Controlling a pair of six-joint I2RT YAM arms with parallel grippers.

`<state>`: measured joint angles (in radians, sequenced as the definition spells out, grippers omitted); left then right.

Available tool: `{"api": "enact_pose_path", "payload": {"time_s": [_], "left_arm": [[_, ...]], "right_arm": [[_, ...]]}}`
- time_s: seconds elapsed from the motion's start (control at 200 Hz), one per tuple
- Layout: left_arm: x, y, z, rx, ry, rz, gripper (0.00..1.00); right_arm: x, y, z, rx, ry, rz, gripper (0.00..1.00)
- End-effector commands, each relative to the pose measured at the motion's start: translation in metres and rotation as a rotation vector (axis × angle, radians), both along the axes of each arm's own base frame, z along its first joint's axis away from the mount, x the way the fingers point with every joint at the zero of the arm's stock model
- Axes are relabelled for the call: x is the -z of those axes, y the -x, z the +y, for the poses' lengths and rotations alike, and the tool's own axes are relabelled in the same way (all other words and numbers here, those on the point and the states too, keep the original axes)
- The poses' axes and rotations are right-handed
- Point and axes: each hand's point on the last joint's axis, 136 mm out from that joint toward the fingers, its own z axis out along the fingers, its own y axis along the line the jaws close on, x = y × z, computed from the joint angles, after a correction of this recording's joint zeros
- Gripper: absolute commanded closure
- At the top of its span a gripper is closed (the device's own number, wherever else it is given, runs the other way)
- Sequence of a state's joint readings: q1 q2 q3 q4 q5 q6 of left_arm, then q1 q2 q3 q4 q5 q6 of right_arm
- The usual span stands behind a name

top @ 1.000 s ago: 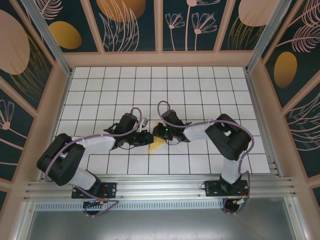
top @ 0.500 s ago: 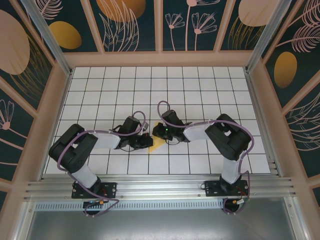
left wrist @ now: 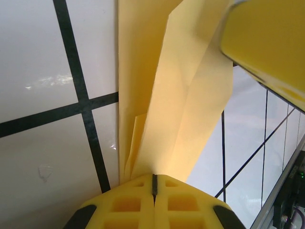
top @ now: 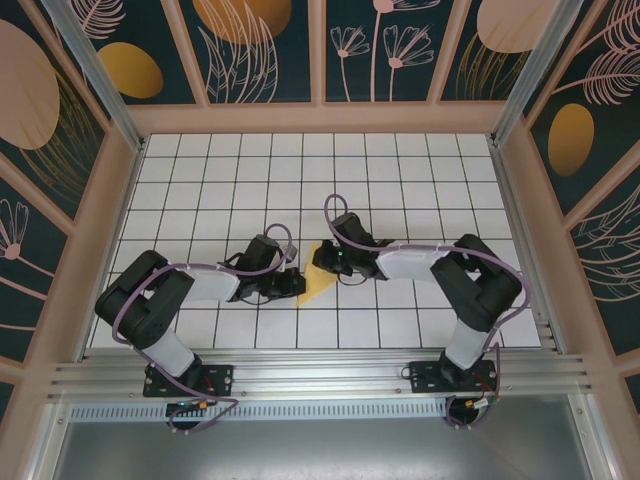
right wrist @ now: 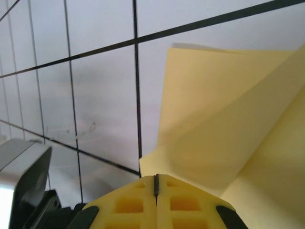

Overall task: Fold a paper plane with a square sheet of paper (pick it up from the middle)
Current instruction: Fourth fold the wing at the center of the table.

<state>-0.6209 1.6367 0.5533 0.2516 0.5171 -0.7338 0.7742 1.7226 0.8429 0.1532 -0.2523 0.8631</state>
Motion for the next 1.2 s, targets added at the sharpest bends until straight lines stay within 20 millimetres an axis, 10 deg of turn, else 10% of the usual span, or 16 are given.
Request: {"api": "enact_pose_path", "payload": {"time_s": [0.0,0.365,0.575,1.196], "left_arm": [[0.048,0.022,0.042,-0.048,-0.224,0.097,0.97],[0.050,0.020,0.041,-0.047,-0.227,0.103,0.99],[0.055,0.025,0.046,-0.045,-0.248,0.112,1.00],[0.076,0.044,0.064,-0.032,-0.316,0.153,1.00]], "right_arm": [[0.000,0.017,0.008,-0.062,-0.053,0.014,1.00],[0.033,0.030,0.023,-0.119,-0.039,0.081,1.00],[0.056,0.021,-0.001,-0.035,0.052,0.084,0.99],[0.043,-0.039,-0.028,0.019,0.057,0.024,0.94]]}}
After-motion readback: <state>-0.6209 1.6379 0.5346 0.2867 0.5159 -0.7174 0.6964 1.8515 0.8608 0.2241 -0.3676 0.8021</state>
